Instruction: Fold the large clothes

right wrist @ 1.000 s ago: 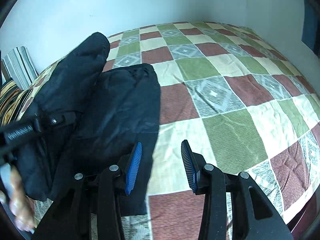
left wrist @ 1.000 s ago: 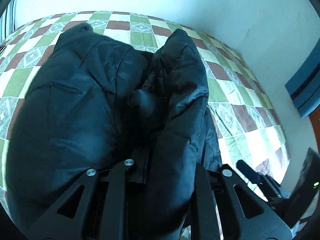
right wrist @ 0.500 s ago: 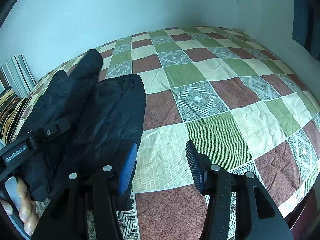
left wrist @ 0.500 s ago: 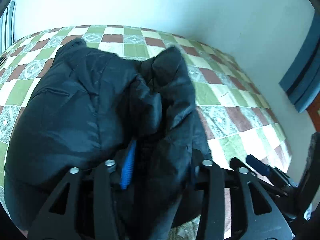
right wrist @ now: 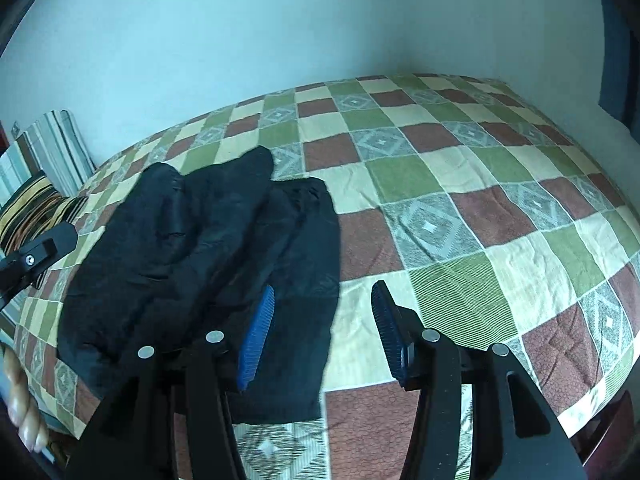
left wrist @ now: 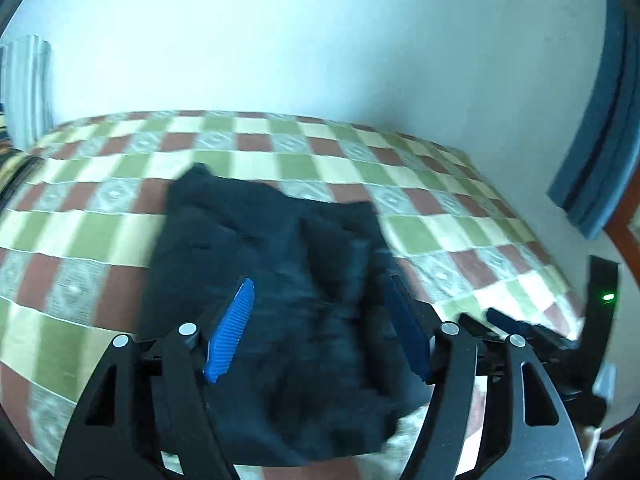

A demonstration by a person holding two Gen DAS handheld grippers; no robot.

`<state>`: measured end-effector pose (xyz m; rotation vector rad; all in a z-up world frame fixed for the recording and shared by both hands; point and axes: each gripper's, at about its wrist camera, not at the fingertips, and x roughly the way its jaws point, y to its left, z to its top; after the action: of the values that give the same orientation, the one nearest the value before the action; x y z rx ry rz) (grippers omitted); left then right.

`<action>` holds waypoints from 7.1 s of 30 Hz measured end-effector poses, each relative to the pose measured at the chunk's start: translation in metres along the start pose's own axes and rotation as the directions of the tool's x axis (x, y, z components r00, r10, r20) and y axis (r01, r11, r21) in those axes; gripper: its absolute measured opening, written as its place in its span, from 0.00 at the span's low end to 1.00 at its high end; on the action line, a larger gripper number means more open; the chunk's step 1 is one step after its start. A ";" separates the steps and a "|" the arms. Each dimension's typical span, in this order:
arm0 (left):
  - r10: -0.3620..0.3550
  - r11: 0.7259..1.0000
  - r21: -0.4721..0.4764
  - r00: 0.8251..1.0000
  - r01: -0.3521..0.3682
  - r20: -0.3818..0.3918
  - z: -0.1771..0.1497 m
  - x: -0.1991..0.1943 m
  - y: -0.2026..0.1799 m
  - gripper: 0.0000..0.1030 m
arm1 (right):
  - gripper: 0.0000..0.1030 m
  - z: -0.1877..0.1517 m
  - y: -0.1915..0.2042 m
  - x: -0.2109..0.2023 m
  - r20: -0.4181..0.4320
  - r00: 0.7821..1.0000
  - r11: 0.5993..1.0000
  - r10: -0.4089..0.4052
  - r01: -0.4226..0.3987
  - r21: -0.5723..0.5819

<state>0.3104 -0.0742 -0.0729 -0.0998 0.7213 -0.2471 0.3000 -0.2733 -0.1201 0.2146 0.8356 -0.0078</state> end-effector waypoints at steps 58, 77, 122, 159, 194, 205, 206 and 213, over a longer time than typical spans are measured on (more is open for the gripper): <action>0.121 0.987 -0.096 0.991 -0.126 -0.056 -0.032 0.026 0.127 0.67 | 0.39 0.013 0.119 0.079 -0.224 0.952 0.975 0.208 -0.219 -0.026; 0.116 0.989 -0.089 0.991 -0.121 -0.061 -0.031 0.029 0.127 0.67 | 0.12 0.008 0.124 0.073 -0.188 0.968 0.979 0.169 -0.186 -0.078; 0.115 0.983 0.166 0.968 -0.079 -0.221 -0.040 0.124 0.026 0.67 | 0.08 -0.004 0.024 0.132 -0.198 0.980 0.995 -0.007 -0.013 -0.098; 0.139 0.979 0.166 0.983 -0.118 -0.120 -0.075 0.084 0.024 0.67 | 0.08 -0.049 0.025 0.081 -0.157 0.986 0.987 0.059 -0.080 -0.136; 0.079 0.996 0.045 0.983 -0.072 -0.164 0.040 0.097 0.054 0.66 | 0.28 0.079 0.041 0.066 -0.006 0.996 0.990 0.084 -0.085 -0.112; 0.156 0.987 0.087 0.952 -0.137 -0.265 0.030 0.163 0.055 0.69 | 0.28 0.073 0.036 0.138 -0.150 0.989 0.993 0.006 -0.024 -0.112; 0.162 0.986 0.094 0.949 -0.141 -0.272 0.029 0.165 0.055 0.69 | 0.28 0.071 0.035 0.144 -0.167 0.986 0.994 0.005 -0.023 -0.110; 0.205 0.977 0.126 0.928 -0.174 -0.312 0.023 0.183 0.051 0.69 | 0.28 0.058 0.036 0.170 -0.220 0.975 0.993 -0.024 -0.002 -0.117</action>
<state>0.4676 -0.0720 -0.1822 0.1057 1.0386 -0.1123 0.4604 -0.2365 -0.2013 0.1014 1.0565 0.0549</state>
